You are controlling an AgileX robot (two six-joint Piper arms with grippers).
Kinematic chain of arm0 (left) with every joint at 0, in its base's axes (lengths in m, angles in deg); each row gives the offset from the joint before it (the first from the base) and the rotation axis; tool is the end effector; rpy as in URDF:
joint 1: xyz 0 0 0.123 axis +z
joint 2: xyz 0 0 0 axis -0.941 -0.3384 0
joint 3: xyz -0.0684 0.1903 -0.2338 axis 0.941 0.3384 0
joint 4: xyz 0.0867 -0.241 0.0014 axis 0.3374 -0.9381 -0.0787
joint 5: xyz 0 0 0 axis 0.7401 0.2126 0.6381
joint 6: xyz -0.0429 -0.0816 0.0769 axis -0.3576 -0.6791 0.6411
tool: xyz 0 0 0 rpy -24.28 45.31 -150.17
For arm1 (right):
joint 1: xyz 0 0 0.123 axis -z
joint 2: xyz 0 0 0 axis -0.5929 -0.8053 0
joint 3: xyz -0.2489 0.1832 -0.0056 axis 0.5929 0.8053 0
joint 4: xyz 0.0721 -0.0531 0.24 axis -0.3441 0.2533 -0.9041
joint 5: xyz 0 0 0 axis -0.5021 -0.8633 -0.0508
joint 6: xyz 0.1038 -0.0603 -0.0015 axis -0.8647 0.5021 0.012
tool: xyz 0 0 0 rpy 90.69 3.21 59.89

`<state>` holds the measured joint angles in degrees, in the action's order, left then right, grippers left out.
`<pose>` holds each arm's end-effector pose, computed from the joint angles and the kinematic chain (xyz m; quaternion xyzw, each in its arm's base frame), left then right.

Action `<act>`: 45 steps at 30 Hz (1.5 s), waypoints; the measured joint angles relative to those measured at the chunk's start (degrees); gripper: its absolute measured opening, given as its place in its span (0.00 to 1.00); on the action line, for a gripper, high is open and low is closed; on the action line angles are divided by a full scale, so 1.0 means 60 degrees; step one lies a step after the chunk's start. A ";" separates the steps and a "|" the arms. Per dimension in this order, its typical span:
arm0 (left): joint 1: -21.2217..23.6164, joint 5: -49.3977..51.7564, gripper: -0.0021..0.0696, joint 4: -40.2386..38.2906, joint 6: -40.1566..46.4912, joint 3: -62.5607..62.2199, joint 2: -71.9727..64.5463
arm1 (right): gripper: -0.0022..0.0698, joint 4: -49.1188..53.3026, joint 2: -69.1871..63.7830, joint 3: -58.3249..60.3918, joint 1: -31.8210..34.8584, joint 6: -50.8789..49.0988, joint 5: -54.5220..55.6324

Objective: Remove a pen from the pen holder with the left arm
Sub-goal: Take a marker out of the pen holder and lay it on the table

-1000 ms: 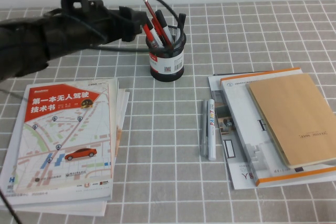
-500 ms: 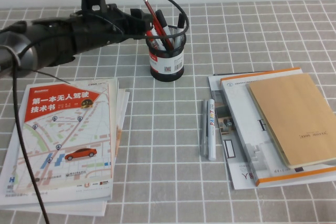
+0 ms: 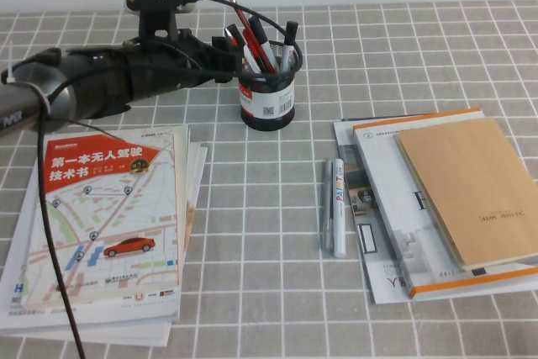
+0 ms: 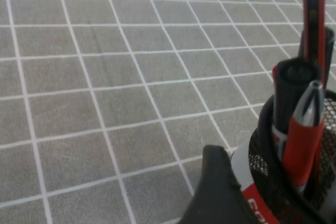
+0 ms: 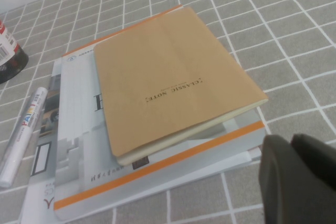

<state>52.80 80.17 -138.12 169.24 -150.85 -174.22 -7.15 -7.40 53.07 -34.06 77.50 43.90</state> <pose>0.4821 -0.1896 0.2270 0.1518 0.8245 -0.2430 0.4880 0.0606 0.0082 0.1629 0.1249 0.7928 0.1240 0.5835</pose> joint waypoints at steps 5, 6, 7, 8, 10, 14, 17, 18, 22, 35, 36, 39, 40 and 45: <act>0.0000 0.0000 0.60 0.0000 0.0103 -0.0088 -0.0033 | 0.01 0.0000 0.0000 0.0000 0.0000 0.0000 0.0000; -0.0006 0.0000 0.60 0.0000 0.0135 -0.0179 -0.0039 | 0.01 0.0000 0.0000 0.0000 0.0000 0.0000 0.0000; -0.0006 0.0000 0.60 0.0000 0.0140 -0.0278 -0.0079 | 0.01 0.0000 0.0000 0.0000 0.0000 0.0000 0.0000; -0.0006 0.0000 0.60 0.0000 0.0140 -0.0401 -0.0098 | 0.01 0.0000 0.0000 0.0000 0.0000 0.0000 0.0000; -0.0006 0.0000 0.60 0.0000 0.0140 -0.0660 -0.0187 | 0.01 0.0000 0.0000 0.0000 0.0000 0.0000 0.0000; -0.0006 0.0065 0.60 0.0000 0.0020 -0.0912 -0.0366 | 0.01 0.0000 0.0000 0.0000 0.0000 0.0000 0.0000; -0.0006 0.0193 0.56 0.0000 -0.0170 -0.0953 -0.0481 | 0.01 0.0000 0.0000 0.0000 0.0000 0.0000 0.0000; -0.0006 0.0243 0.53 0.0000 -0.0192 -0.0953 -0.0527 | 0.01 0.0000 0.0000 0.0000 0.0000 0.0000 0.0000; -0.0021 0.0455 0.31 0.0000 -0.0227 -0.0953 -0.0617 | 0.01 0.0000 0.0000 0.0000 0.0000 0.0000 0.0000; -0.0021 0.1122 0.12 -0.0008 -0.0319 -0.0953 -0.0596 | 0.01 0.0000 0.0000 0.0000 0.0000 0.0000 0.0000; -0.0021 0.1122 0.12 -0.0005 -0.0319 -0.0953 -0.0546 | 0.01 0.0000 0.0000 0.0000 0.0000 0.0000 0.0000; -0.0021 0.1052 0.12 0.0031 -0.0319 -0.0953 -0.0243 | 0.01 0.0000 0.0000 0.0000 0.0000 0.0000 0.0000; -0.0021 0.0970 0.12 0.0031 -0.0319 -0.0953 -0.0108 | 0.01 0.0000 0.0000 0.0000 0.0000 0.0000 0.0000; -0.0021 0.0656 0.12 0.0216 -0.0443 -0.0953 0.0646 | 0.01 0.0000 0.0000 0.0000 0.0000 0.0000 0.0000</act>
<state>52.67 84.11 -136.82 166.58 -156.57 -170.34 -7.15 -7.40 53.07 -34.06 77.50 43.90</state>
